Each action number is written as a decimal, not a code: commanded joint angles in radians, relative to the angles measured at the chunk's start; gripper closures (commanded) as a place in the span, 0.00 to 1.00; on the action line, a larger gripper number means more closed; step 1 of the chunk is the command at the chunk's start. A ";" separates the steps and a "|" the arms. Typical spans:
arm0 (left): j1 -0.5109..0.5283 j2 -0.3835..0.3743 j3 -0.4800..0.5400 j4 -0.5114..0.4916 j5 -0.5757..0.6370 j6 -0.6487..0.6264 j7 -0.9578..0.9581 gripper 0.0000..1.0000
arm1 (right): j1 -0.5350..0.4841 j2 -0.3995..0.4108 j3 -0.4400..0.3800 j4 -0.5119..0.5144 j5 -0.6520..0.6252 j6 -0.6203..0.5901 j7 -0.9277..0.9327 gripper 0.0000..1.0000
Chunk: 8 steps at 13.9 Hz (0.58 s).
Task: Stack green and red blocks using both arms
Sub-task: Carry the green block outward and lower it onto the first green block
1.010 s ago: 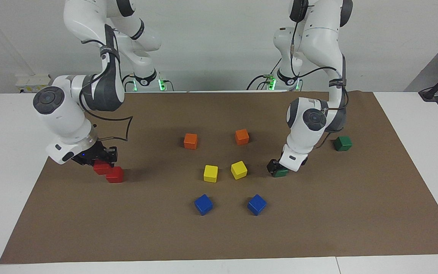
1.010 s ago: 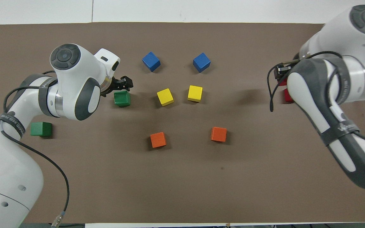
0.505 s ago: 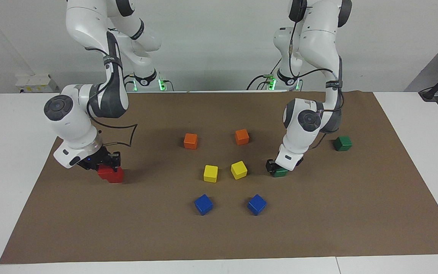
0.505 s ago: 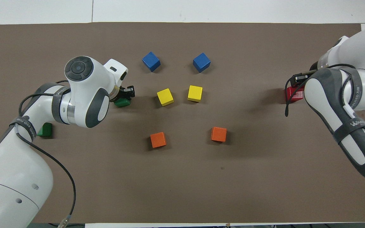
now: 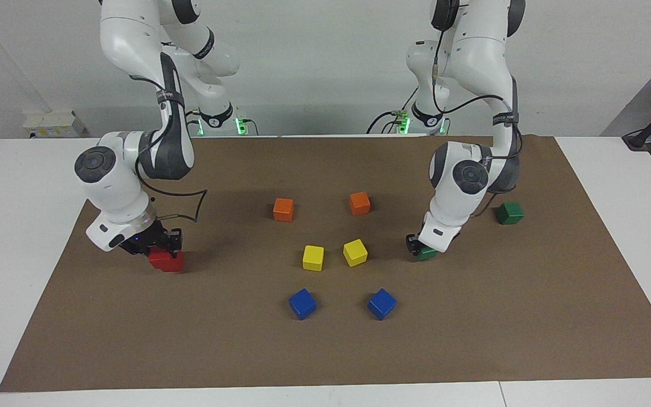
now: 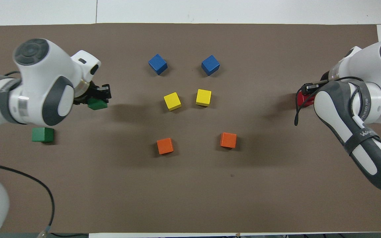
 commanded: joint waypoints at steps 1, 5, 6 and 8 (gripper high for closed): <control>0.147 -0.126 -0.006 -0.049 0.009 -0.097 0.197 1.00 | -0.019 -0.042 0.011 -0.050 0.004 0.022 -0.015 1.00; 0.310 -0.160 -0.004 -0.098 0.009 -0.099 0.422 1.00 | -0.027 -0.045 0.011 -0.056 0.004 0.022 -0.015 1.00; 0.331 -0.174 -0.004 -0.137 0.009 -0.062 0.449 1.00 | -0.027 -0.045 0.011 -0.057 0.004 0.024 -0.013 1.00; 0.344 -0.210 -0.004 -0.254 0.009 0.079 0.465 1.00 | -0.027 -0.046 0.011 -0.062 0.004 0.026 -0.013 1.00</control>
